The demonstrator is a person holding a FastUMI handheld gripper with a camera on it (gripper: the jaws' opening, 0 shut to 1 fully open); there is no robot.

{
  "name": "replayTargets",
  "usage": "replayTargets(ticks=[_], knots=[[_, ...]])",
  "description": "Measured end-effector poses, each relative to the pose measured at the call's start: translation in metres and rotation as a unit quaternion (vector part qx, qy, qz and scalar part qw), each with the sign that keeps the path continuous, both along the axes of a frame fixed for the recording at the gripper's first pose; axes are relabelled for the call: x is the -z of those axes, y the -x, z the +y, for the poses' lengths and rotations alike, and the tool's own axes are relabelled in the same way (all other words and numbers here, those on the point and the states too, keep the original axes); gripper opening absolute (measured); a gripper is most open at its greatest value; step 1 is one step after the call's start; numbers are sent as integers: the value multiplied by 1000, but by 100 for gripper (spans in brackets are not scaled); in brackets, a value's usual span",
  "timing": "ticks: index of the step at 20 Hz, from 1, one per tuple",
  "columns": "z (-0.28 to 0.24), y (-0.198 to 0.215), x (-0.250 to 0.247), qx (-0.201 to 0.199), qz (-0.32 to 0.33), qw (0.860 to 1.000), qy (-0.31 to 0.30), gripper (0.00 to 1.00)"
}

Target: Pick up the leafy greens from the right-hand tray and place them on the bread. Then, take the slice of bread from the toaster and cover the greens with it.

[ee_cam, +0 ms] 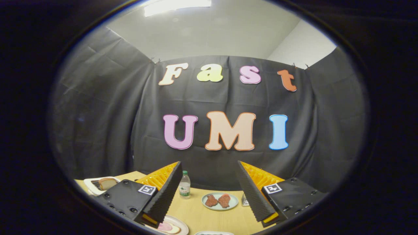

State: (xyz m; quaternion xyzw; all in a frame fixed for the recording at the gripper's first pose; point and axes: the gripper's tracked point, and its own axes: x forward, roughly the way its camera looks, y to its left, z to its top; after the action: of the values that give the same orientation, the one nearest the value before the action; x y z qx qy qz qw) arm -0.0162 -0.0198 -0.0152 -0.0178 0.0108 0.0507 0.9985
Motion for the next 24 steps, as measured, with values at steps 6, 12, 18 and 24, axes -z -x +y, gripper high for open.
replayTargets(ticks=[6, 12, 18, 24], knots=[[-3, 7, 24, -69, 28, 996, 56, 100], [-3, 14, 72, -149, 83, 981, 98, 100], [-18, 14, 120, -214, 145, 958, 122, 99], [-29, 18, 177, -259, 209, 932, 145, 99]])
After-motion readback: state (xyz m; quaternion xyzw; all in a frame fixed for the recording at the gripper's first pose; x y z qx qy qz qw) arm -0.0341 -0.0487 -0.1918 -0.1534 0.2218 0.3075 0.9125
